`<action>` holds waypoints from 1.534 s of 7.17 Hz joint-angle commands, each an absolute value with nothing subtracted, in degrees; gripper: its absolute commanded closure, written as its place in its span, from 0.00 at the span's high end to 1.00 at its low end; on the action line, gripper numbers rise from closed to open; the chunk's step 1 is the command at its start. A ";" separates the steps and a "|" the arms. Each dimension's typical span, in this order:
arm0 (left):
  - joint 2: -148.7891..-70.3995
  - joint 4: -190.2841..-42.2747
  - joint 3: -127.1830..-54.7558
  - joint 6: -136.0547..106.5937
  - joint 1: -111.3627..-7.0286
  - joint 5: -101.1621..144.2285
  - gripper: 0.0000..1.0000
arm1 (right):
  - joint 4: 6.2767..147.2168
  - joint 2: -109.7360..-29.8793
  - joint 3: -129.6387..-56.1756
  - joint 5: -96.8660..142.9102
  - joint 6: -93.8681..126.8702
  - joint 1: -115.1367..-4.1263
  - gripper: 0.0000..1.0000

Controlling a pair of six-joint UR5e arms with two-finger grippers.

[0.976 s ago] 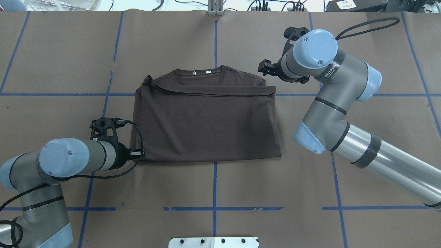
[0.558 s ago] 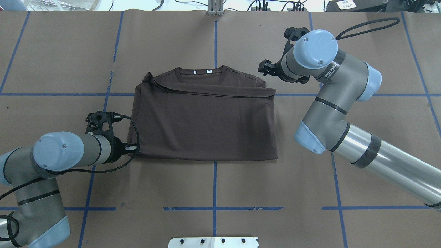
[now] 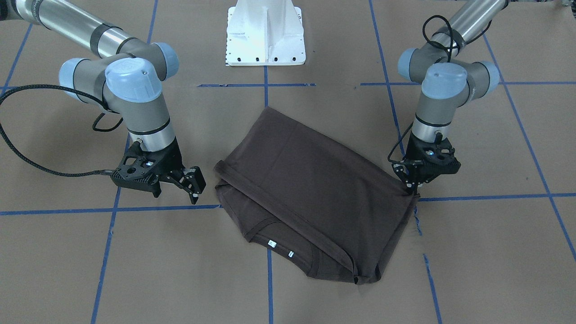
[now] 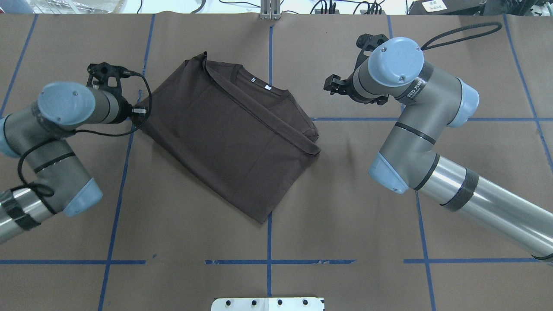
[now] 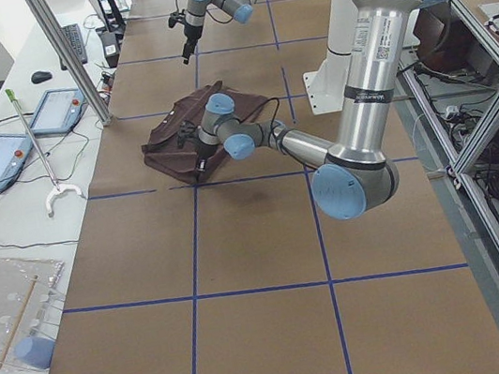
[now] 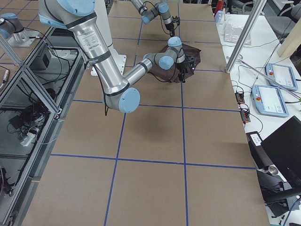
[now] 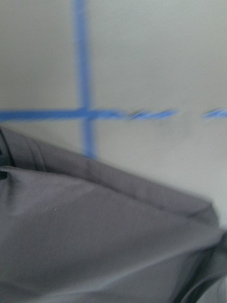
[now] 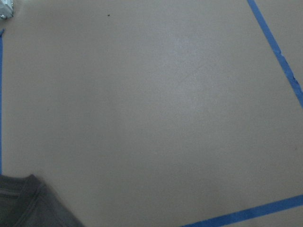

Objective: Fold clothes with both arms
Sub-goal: 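Drag the edge away with the left gripper while the right gripper approaches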

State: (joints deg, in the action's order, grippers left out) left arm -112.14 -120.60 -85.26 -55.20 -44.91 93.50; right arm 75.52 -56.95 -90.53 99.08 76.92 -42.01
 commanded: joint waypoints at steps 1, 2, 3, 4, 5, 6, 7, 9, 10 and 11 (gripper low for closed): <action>-128.93 -131.06 -58.78 -52.39 -50.87 88.70 0.00 | 75.59 -56.87 -90.88 99.05 77.08 -42.10 1.00; -135.20 -134.00 -51.23 -52.90 -52.28 88.77 0.00 | 75.59 -57.04 -91.57 99.14 76.82 -42.27 1.00; -135.44 -134.21 -50.63 -53.00 -52.38 88.77 0.00 | 75.67 -57.13 -91.84 99.14 77.08 -42.10 1.00; -135.00 -134.21 -50.54 -52.13 -52.47 89.20 0.37 | 75.67 -57.13 -91.85 99.14 77.43 -41.84 1.00; -132.74 -134.82 -52.80 -47.59 -52.47 89.64 0.99 | 75.59 -56.61 -91.85 99.05 77.69 -41.40 1.00; -131.15 -135.17 -55.43 -41.89 -53.17 93.04 1.00 | 75.67 -55.91 -91.58 99.05 78.57 -41.14 1.00; -129.39 -135.26 -58.85 -39.49 -53.87 97.60 1.00 | 75.76 -55.03 -91.15 98.88 80.31 -40.87 0.99; -124.91 -135.18 -66.07 -39.99 -53.79 98.26 1.00 | 75.67 -47.50 -83.28 95.13 86.01 -37.46 0.88; -124.81 -135.18 -66.18 -39.99 -53.79 98.26 1.00 | 75.59 -43.55 -79.40 93.97 87.35 -35.79 0.82; -124.80 -135.26 -66.27 -40.08 -53.62 98.26 1.00 | 70.19 -40.90 -73.27 91.78 89.45 -34.21 0.81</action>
State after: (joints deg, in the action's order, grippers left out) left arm -125.15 -135.20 -65.70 -40.04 -53.74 98.17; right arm 74.38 -44.85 -79.96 94.23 86.91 -36.27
